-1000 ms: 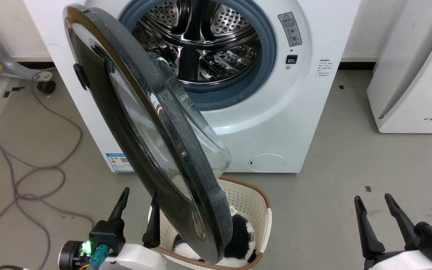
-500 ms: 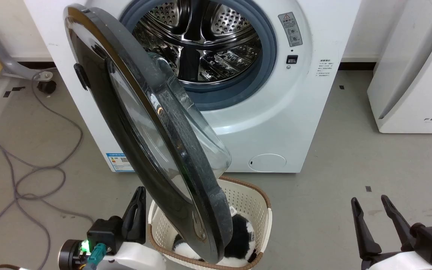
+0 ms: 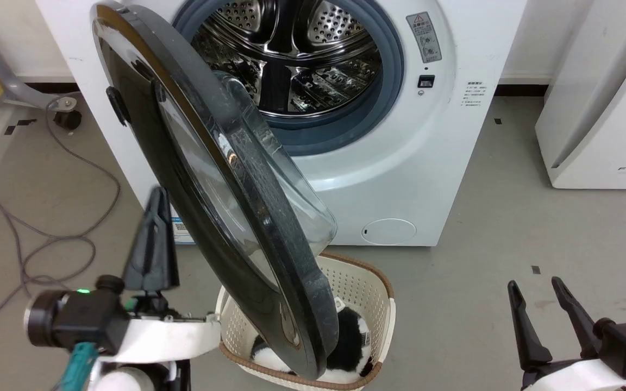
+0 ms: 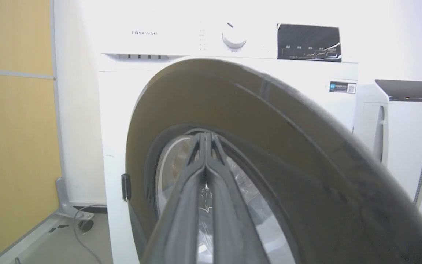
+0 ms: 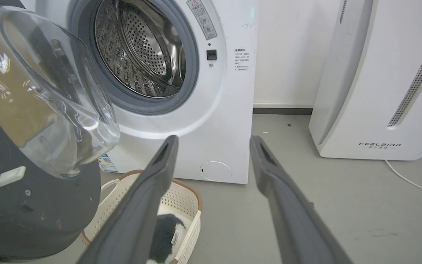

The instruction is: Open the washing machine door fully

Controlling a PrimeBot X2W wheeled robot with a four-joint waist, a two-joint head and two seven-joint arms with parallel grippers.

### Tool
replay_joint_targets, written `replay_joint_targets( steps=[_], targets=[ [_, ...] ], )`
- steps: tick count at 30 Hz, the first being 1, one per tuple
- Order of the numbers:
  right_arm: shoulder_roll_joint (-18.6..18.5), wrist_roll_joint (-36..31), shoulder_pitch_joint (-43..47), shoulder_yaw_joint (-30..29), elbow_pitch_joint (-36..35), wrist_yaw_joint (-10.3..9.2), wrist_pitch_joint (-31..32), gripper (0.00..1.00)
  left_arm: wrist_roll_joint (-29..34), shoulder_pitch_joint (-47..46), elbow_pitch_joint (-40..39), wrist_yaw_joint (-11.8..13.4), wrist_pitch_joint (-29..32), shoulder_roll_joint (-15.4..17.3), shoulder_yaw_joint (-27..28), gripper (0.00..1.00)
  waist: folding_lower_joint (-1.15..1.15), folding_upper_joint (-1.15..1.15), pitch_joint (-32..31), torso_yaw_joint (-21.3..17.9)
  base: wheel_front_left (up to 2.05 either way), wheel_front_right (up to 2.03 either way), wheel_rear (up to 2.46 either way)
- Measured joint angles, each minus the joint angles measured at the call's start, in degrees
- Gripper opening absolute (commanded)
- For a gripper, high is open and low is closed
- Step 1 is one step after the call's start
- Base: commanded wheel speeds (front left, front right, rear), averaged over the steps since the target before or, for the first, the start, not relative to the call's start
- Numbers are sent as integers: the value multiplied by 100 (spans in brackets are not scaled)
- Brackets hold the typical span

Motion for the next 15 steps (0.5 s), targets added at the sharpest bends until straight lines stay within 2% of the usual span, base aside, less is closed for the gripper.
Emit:
replay_joint_targets(
  steps=[4,8,11,15],
  targets=[
    [0,0,0,5,-1,0,0,100,91,-119,-810,81,-9,23,36,0,0,0,8,-6,0,0,0],
    [0,0,-1,10,-1,0,-7,100,114,-310,-1544,60,-10,-10,-44,0,0,0,26,-10,0,0,0],
    [0,1,-1,14,1,0,-15,100,58,-523,-1973,-65,-3,-64,-290,0,0,0,37,-9,0,0,0],
    [1,-55,-10,9,9,0,-14,100,-111,-721,-2116,-404,255,-222,-944,0,0,0,47,-7,0,0,0]
  ],
)
